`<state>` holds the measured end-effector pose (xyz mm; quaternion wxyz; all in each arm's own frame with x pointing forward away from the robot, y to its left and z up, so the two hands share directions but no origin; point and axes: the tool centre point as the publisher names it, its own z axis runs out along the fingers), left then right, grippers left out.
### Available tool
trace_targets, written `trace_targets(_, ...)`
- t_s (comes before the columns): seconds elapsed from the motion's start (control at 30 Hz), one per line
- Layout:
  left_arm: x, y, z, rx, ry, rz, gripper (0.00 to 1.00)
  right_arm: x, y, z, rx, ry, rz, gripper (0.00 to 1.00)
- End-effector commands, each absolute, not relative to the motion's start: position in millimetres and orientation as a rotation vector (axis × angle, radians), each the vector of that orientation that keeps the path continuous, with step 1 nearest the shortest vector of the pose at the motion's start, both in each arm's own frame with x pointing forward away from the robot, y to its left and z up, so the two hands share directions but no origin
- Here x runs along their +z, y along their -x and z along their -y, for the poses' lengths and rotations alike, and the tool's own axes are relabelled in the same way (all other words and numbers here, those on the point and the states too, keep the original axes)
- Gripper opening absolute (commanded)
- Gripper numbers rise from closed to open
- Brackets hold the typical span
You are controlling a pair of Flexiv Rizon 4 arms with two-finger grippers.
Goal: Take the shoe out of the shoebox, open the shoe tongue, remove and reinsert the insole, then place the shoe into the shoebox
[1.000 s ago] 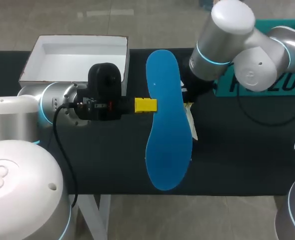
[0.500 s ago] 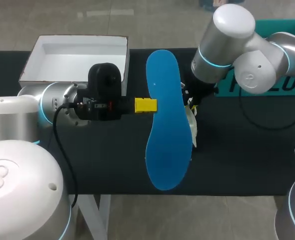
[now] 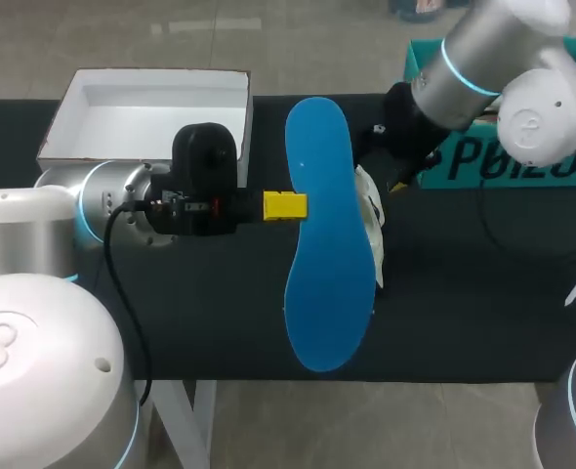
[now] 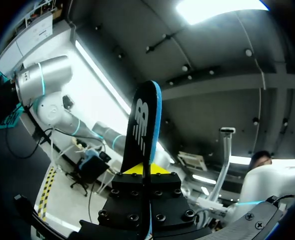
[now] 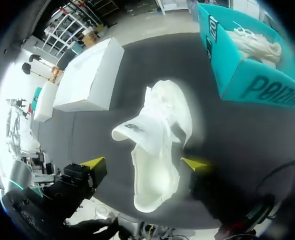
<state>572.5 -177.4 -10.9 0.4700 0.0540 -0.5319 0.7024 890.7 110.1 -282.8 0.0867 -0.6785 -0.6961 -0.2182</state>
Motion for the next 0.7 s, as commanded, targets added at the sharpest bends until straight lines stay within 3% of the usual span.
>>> trace_targets(0.03,-12.6,-572.3,177.5,1.722,-0.131,1.3,0.0,-289.8,-881.5,-98.5,-0.79,1.973,1.989,1.0)
trace_targets(0.23,-12.6,-572.3,177.5,1.722,-0.131,1.3,0.0,-289.8,-881.5,-98.5,-0.79,1.973,1.989,1.0)
trace_targets(0.43,-12.6,-572.3,177.5,1.722,-0.131,1.3,0.0,-254.1,-873.5,-74.0,-0.848,1.547,1.426,1.0)
trace_targets(0.7,-12.6,-572.3,177.5,1.722,-0.131,1.3,0.0,-209.4,-864.5,-54.4,-0.846,1.279,1.339,1.0)
